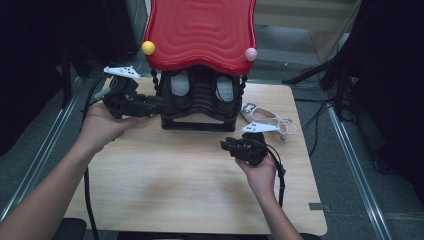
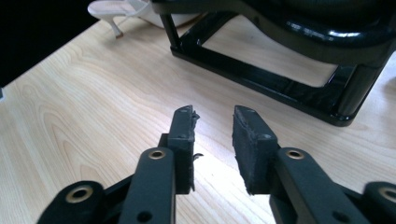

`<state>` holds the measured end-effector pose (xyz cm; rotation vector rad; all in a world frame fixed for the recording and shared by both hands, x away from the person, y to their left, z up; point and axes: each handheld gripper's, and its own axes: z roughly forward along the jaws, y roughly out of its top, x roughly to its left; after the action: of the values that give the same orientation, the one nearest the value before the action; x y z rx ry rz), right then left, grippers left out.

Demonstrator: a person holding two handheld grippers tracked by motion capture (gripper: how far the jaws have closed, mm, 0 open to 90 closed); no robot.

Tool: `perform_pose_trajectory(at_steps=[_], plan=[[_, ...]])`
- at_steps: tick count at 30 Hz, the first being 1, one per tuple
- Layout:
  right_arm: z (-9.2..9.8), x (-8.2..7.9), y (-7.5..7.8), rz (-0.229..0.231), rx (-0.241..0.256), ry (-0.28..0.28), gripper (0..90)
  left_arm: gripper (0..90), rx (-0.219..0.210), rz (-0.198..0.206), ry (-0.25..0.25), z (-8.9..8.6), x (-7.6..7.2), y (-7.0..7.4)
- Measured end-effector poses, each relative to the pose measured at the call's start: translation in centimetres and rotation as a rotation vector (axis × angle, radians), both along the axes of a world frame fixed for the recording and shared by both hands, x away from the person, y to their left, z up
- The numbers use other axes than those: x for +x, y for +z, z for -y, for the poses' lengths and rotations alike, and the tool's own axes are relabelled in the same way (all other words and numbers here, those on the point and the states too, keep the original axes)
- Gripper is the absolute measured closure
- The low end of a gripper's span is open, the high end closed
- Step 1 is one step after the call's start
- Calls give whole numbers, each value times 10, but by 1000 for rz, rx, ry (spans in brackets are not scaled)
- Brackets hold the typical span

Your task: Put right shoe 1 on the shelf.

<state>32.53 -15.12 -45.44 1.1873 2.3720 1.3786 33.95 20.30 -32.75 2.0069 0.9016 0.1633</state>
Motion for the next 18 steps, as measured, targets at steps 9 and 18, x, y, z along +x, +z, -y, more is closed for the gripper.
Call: perform_pose_trajectory(at_steps=[9,18], plan=[[2,-13,-5,36,5,16,681,673,-3,-43,-24,-7,-4,-37],[3,-17,-10,20,-8,47,658,684,-33,-98,-42,-8,-8,-79]])
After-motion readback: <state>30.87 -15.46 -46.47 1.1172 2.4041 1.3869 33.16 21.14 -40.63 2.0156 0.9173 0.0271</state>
